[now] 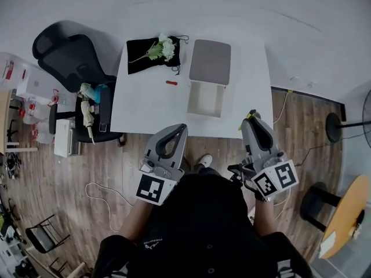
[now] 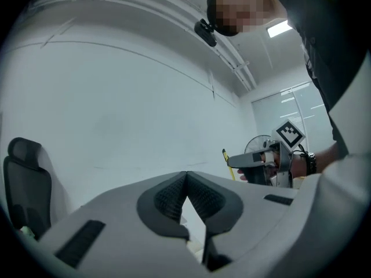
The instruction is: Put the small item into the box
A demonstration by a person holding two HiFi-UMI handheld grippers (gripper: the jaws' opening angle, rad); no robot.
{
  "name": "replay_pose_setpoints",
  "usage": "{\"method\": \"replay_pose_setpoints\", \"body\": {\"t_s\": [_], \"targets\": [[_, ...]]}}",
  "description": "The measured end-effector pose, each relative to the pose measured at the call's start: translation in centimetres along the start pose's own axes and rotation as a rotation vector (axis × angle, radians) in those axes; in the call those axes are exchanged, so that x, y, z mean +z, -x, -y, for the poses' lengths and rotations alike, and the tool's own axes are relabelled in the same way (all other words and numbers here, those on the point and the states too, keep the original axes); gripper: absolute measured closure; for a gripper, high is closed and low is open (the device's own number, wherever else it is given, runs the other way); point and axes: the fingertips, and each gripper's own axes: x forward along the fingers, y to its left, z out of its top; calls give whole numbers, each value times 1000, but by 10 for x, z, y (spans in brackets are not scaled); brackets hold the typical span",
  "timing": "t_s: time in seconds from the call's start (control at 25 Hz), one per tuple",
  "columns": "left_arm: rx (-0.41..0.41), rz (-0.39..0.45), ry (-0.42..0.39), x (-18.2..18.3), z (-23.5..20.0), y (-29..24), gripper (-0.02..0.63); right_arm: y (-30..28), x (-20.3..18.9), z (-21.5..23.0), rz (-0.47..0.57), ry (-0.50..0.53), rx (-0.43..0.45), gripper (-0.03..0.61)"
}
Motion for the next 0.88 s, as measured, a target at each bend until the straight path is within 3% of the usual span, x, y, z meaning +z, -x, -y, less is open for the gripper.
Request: {"method": "replay_pose_setpoints", "body": {"t_s": [0.28,0.64,0.88], "targets": [[22,-47,18,-21,-26,-16,610,-36,-12,13,-64,0,11,511],[-97,-77,76,-39,-73,-66,611,-102,-21,27,-146,28,-61,511],[-125,-101,104,-54,-101,-103,609,-139,-35,44,-208,35,-102,511]]}}
